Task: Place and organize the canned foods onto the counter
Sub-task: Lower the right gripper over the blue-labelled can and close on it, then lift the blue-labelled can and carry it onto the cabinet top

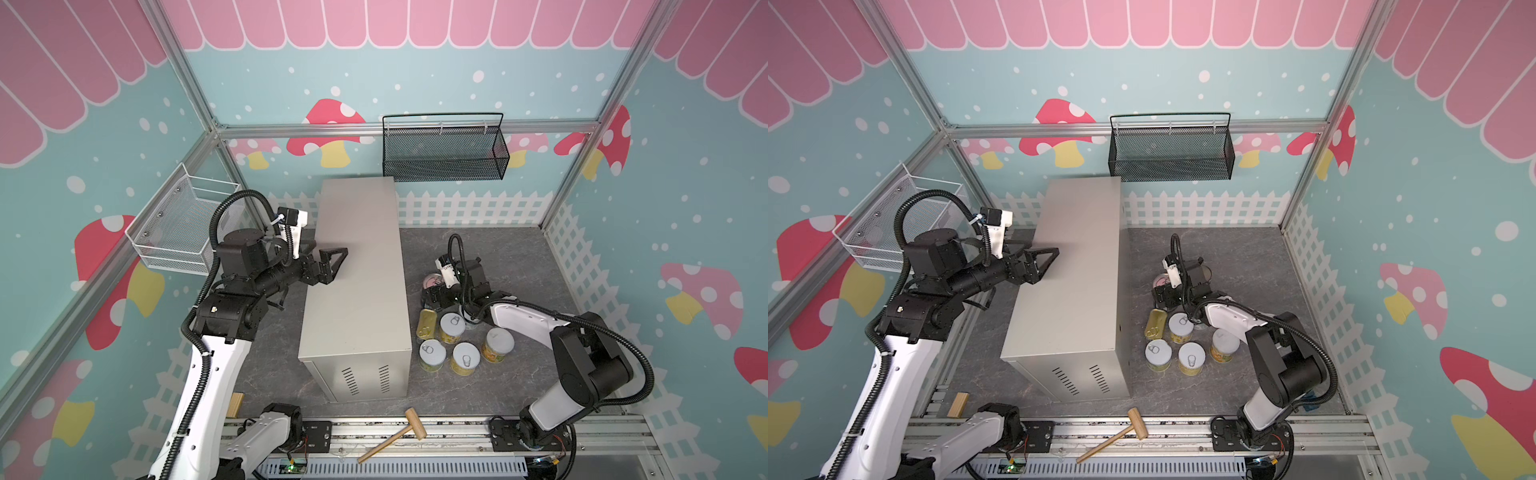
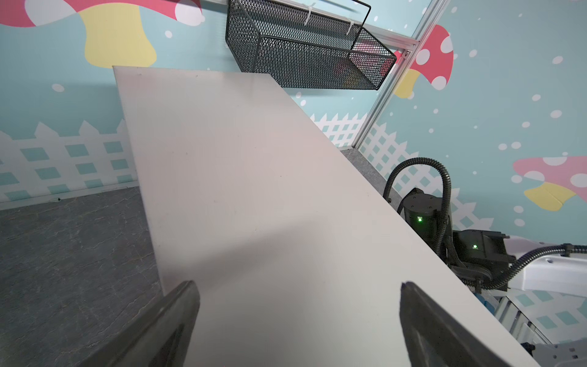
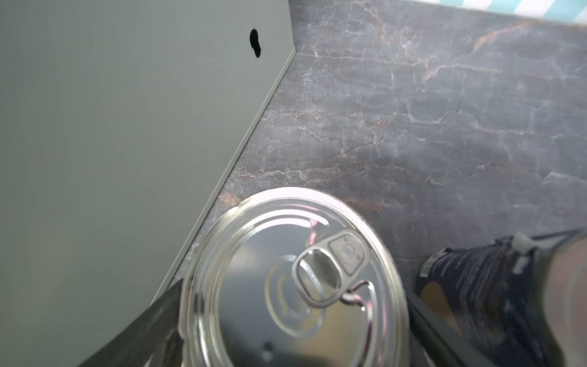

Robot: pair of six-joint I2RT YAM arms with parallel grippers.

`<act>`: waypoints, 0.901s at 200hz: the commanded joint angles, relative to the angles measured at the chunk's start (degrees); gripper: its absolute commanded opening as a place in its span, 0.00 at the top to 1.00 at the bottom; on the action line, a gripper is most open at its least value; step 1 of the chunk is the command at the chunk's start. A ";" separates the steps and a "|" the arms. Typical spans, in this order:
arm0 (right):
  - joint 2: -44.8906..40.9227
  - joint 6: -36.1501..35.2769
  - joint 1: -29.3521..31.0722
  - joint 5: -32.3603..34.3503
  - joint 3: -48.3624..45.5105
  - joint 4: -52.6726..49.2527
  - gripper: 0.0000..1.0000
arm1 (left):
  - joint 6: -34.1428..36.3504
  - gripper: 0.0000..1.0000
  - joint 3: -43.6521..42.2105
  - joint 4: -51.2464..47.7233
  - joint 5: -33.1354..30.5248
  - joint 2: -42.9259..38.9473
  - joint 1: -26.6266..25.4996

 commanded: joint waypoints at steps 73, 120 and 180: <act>-1.95 -3.17 0.78 4.62 2.85 1.34 0.42 | 0.39 0.01 0.58 0.16 0.10 0.10 -0.18; -4.99 -7.36 0.78 5.09 5.28 1.26 0.50 | 0.36 0.01 0.10 0.34 -0.30 0.02 -0.22; -8.69 -11.24 0.78 3.11 12.44 -3.80 0.51 | -0.11 0.01 0.05 0.43 -0.56 0.21 -0.25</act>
